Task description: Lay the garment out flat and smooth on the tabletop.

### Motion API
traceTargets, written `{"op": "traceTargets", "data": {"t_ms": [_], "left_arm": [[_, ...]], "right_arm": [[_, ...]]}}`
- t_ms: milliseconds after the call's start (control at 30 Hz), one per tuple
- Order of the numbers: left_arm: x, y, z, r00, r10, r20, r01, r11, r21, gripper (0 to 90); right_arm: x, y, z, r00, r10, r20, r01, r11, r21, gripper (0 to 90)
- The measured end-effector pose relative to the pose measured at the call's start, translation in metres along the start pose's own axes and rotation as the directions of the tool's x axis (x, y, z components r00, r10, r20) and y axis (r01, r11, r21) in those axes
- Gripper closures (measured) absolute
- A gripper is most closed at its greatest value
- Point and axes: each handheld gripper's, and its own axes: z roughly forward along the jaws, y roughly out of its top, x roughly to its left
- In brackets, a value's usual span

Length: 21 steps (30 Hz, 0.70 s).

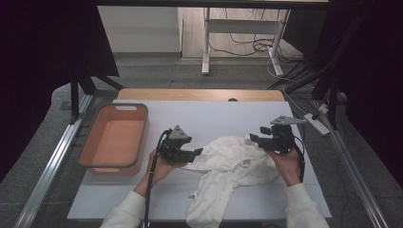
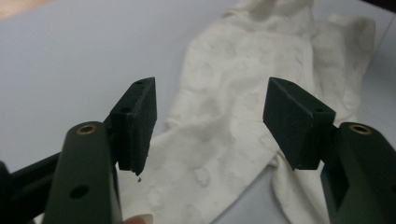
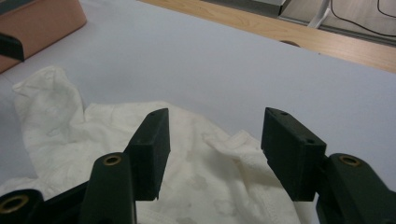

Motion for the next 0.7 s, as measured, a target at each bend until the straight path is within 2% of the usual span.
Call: {"op": "traceTargets", "data": {"t_ms": [200, 300, 500, 567, 633, 667, 700], "left_arm": [[-0.025, 0.001, 0.027, 0.9950, 0.076, 0.064, -0.081, 0.9944, 0.068, 35.7], [-0.036, 0.003, 0.038, 0.9911, 0.100, 0.088, -0.107, 0.9906, 0.085, 35.6], [-0.045, 0.001, 0.053, 0.9860, 0.125, 0.111, -0.138, 0.9832, 0.120, 39.1], [-0.048, -0.002, 0.064, 0.9851, 0.130, 0.113, -0.146, 0.9784, 0.146, 42.2], [-0.048, -0.004, 0.069, 0.9839, 0.144, 0.106, -0.160, 0.9729, 0.167, 52.2], [-0.048, -0.005, 0.070, 0.9863, 0.131, 0.100, -0.146, 0.9762, 0.161, 58.8], [-0.046, -0.005, 0.070, 0.9862, 0.126, 0.108, -0.142, 0.9775, 0.156, 65.9]], "right_arm": [[-0.001, -0.003, 0.004, 1.0000, 0.006, 0.002, -0.006, 1.000, 0.021, 41.8], [-0.002, -0.004, 0.004, 0.9999, 0.012, -0.006, -0.012, 1.000, 0.022, 41.8], [-0.005, -0.005, 0.004, 0.9997, 0.024, -0.005, -0.024, 0.999, 0.021, 41.6], [-0.007, -0.006, 0.004, 0.9995, 0.030, -0.005, -0.030, 0.999, 0.023, 41.4], [-0.007, -0.007, 0.004, 0.9994, 0.035, -0.002, -0.035, 0.999, 0.023, 41.3], [-0.007, -0.007, 0.004, 0.9994, 0.036, -0.002, -0.036, 0.999, 0.024, 41.2], [-0.007, -0.007, 0.004, 0.9994, 0.035, -0.001, -0.035, 0.999, 0.024, 41.2]]}}
